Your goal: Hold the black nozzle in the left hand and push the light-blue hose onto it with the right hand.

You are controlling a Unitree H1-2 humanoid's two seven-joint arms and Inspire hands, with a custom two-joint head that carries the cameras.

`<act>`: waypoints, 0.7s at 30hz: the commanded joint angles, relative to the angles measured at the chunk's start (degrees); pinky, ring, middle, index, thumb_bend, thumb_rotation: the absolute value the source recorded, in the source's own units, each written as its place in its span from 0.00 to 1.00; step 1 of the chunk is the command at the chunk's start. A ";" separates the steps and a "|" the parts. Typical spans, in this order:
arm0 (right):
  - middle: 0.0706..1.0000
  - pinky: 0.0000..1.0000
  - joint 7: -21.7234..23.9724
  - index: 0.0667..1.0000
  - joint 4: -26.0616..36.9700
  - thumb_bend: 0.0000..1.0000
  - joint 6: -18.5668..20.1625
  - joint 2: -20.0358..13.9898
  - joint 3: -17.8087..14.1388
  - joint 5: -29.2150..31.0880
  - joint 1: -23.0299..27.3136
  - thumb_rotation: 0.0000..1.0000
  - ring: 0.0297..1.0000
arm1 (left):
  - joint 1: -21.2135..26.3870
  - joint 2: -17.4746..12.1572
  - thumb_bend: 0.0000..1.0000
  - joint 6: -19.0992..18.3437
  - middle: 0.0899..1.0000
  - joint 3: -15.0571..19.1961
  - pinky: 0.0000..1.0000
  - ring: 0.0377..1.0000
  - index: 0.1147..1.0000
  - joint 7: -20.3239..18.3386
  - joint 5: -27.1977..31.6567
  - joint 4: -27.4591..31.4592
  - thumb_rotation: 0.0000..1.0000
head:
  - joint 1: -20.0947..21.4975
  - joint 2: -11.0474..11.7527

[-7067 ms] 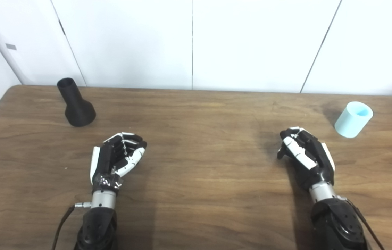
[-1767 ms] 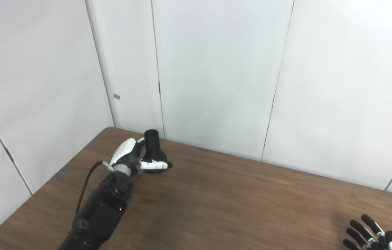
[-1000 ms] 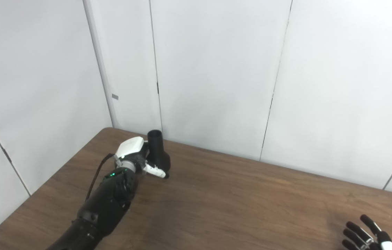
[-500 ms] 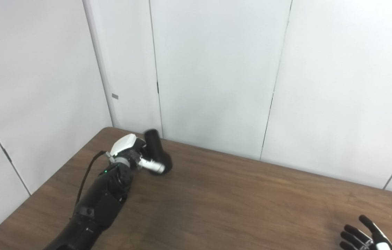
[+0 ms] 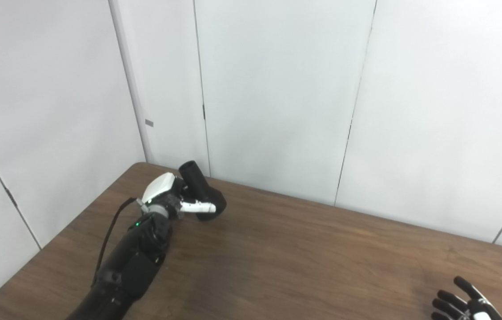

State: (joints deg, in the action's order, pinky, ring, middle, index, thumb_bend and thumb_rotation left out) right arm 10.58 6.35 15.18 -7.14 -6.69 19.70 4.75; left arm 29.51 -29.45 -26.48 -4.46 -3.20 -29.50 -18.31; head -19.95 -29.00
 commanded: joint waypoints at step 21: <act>0.66 0.61 0.52 0.78 0.24 0.33 -4.24 0.71 1.29 -1.44 1.06 0.48 0.67 | -7.74 3.76 0.51 2.58 0.47 -10.37 0.36 0.41 0.40 -3.50 -11.70 27.63 0.00 | 8.03 -3.70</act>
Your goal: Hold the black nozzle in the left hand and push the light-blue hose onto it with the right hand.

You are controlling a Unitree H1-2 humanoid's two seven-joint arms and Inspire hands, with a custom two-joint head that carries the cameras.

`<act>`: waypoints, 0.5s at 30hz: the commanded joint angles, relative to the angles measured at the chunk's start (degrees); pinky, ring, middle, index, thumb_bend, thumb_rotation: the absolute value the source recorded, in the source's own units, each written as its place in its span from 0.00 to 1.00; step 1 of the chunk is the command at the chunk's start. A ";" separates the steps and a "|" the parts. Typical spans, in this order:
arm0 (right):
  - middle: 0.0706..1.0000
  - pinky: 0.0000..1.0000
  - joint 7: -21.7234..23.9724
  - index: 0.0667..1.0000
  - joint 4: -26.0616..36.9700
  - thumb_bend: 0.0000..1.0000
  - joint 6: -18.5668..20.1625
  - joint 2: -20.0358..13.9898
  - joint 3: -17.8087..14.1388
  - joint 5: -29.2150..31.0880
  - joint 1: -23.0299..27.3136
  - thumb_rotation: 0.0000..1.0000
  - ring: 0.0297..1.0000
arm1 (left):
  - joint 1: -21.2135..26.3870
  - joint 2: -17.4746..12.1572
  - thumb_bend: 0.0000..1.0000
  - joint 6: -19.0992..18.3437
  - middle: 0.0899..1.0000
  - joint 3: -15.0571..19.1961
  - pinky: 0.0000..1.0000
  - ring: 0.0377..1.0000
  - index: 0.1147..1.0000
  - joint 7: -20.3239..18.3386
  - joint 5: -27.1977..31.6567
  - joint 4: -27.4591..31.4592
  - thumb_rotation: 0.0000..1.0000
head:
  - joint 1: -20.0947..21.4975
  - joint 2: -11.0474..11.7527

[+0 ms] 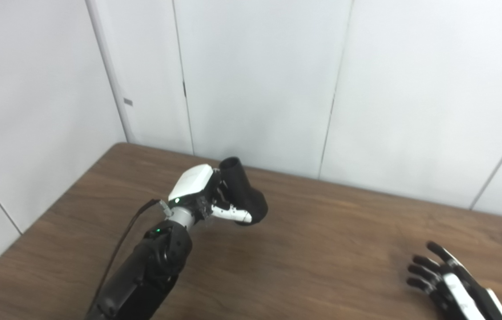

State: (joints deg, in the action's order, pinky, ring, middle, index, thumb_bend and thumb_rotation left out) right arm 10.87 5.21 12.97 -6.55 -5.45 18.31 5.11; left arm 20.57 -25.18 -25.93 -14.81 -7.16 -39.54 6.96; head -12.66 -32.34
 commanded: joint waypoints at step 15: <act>0.59 0.56 -1.55 0.69 6.02 0.39 -4.15 -0.39 -0.01 -3.29 1.27 0.48 0.60 | -3.74 5.20 0.50 8.52 0.41 -7.35 0.35 0.42 0.42 -0.16 -12.27 5.11 0.00 | 8.13 -3.89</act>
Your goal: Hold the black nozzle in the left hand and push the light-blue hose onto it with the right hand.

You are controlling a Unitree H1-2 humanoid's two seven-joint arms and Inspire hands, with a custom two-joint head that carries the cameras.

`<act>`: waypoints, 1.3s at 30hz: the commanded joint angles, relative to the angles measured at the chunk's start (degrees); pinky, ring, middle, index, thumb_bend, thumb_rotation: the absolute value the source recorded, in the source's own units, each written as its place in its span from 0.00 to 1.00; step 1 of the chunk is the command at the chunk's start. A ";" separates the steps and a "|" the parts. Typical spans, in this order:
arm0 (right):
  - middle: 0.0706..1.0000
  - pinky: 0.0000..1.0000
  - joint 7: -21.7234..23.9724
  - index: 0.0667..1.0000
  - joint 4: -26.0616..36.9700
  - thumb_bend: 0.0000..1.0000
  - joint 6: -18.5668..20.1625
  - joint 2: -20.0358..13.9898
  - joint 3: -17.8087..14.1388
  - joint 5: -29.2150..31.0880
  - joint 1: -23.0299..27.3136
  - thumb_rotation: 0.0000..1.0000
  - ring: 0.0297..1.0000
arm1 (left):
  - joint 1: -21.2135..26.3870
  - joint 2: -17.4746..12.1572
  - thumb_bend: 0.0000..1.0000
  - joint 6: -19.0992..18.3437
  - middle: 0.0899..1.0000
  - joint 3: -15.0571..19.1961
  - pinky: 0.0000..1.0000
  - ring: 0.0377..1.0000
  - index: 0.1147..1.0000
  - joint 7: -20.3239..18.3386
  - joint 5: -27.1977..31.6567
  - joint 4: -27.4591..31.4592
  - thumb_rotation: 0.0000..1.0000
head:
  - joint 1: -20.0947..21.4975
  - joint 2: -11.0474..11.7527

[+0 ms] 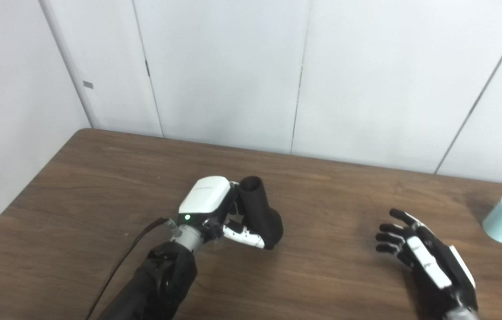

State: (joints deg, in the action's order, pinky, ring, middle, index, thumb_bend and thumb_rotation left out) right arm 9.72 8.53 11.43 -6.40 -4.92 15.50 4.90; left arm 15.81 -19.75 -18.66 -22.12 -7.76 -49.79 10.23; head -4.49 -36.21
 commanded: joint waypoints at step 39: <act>0.71 0.61 -0.79 0.70 17.08 0.68 7.08 -26.28 -5.87 -25.73 14.27 0.09 0.67 | -3.67 3.21 0.51 9.20 0.43 -2.21 0.40 0.43 0.42 -6.34 -9.46 1.77 0.00 | 19.69 -2.70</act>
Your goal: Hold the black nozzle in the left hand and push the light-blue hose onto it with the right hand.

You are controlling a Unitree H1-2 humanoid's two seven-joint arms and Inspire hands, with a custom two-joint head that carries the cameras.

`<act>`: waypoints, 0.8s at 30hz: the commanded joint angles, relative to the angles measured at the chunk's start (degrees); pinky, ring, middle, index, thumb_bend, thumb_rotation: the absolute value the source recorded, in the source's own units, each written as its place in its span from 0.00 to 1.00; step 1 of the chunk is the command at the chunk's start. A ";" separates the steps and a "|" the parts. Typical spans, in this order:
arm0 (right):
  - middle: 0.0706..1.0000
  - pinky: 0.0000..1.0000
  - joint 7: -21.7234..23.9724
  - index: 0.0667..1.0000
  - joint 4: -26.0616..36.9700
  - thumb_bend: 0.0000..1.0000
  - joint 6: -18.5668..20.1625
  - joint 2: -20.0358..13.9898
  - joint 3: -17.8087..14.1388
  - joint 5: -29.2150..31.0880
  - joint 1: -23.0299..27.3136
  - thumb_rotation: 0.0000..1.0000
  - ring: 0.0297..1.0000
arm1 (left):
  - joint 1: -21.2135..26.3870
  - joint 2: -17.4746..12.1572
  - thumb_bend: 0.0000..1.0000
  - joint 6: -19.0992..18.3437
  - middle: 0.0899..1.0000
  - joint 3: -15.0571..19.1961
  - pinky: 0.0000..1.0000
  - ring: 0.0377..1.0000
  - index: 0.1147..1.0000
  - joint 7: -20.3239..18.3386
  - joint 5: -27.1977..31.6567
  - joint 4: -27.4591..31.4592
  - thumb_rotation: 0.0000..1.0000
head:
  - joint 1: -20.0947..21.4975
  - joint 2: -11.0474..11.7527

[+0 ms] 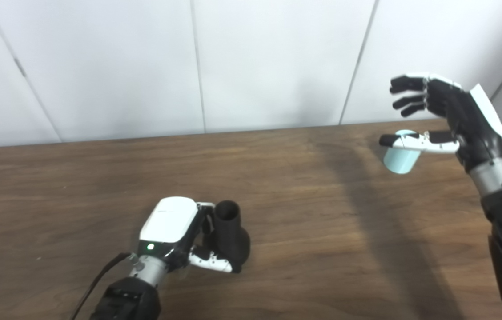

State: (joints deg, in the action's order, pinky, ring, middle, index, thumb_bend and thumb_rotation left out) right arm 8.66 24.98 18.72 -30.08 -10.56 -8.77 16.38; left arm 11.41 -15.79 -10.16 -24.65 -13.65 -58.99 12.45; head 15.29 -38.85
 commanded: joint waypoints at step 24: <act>0.88 0.85 15.25 0.77 -23.93 1.00 4.16 -17.16 21.36 -31.66 17.17 0.01 0.94 | 0.05 -1.72 0.51 4.94 0.41 3.50 0.37 0.42 0.43 0.07 3.18 -1.25 0.00 | 7.85 0.16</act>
State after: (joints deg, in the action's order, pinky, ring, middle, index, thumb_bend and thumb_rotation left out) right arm 24.50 1.18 23.84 -45.28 11.38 -38.96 30.12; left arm 11.28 -16.39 -5.45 -21.65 -13.41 -56.04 10.71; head 23.12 -38.67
